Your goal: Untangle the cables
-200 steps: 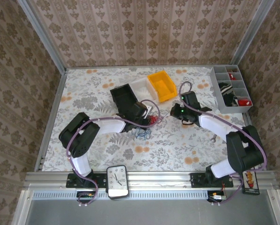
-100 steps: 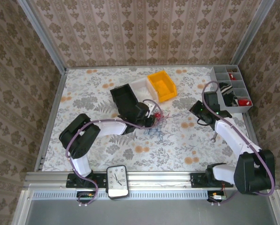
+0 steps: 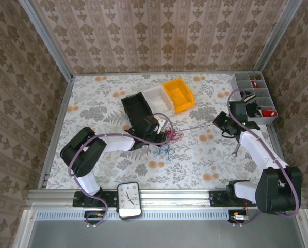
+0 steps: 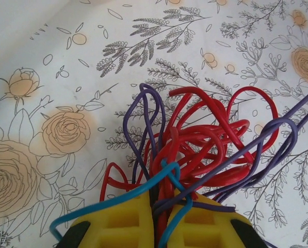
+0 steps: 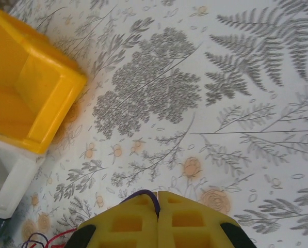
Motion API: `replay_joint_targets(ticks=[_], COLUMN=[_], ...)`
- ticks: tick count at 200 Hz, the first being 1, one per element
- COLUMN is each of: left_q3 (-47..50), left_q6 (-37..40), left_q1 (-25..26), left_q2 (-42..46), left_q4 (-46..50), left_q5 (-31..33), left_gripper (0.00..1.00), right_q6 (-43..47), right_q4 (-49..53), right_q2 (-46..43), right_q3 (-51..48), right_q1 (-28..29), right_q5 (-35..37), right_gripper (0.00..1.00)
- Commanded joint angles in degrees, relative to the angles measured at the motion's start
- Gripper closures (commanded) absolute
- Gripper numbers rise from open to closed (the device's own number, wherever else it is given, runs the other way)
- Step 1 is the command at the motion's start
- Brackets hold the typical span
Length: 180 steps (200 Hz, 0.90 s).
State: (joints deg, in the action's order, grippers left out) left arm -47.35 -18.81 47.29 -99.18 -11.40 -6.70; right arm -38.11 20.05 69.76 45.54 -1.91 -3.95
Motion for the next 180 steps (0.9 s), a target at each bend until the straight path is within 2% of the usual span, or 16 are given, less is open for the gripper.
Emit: replay_joint_targets(ticks=[1,13,30,41,56,73,85,106,118,135,156,180], left_q3=[4.3,3.9,3.1,2.8,2.9,2.8,2.3,2.1,2.1,1.7,0.3,-0.4], left_q6=[-0.7,-0.4,0.4,0.4,-0.3,-0.6,-0.6,-0.5,-0.9,-3.7,-7.7,-9.4], left_q1=[-4.5,-4.5,-4.5,-4.5,-4.5,-4.5,-4.5,-4.3,-4.3,-4.4,-5.2,-5.6], left_q2=[-1.2,-1.3,-1.8,-2.0,-2.2,-2.5,-3.1,-3.6,-3.5,-3.4,-4.6,-6.4], left_q4=[21.9,23.3,24.3,24.5,24.3,23.4,23.4,24.0,24.5,27.3,32.9,35.9], left_q5=[12.3,12.7,11.9,12.1,13.0,12.5,11.7,12.3,13.2,19.3,26.3,28.8], left_gripper=[0.92,0.84,0.64,0.55,0.53,0.57,0.67,0.86,0.93,1.0,1.0,1.0], right_q6=[4.0,4.4,4.4,4.6,4.7,4.8,4.7,5.2,6.8,7.1,6.5,6.4], right_q4=[-1.4,-1.4,-2.1,-2.0,-1.8,-2.1,-1.9,-0.4,0.1,2.0,2.8,3.5], right_q2=[-0.3,-0.3,-0.6,-0.6,-0.8,-1.1,-1.6,-3.2,-4.3,-6.3,-8.7,-9.0], right_q3=[5.8,6.4,6.6,7.0,7.5,8.2,8.7,10.0,11.1,12.7,14.1,16.5], right_q1=[-10.2,-12.2,-13.8,-14.0,-14.5,-14.9,-14.9,-15.1,-15.1,-15.4,-18.1,-20.6], right_q5=[14.9,13.8,11.8,11.5,10.8,8.7,7.9,11.8,13.2,19.8,24.1,24.1], right_gripper=[1.0,1.0,1.0,1.0,1.0,1.0,1.0,1.0,1.0,1.0,1.0,1.0])
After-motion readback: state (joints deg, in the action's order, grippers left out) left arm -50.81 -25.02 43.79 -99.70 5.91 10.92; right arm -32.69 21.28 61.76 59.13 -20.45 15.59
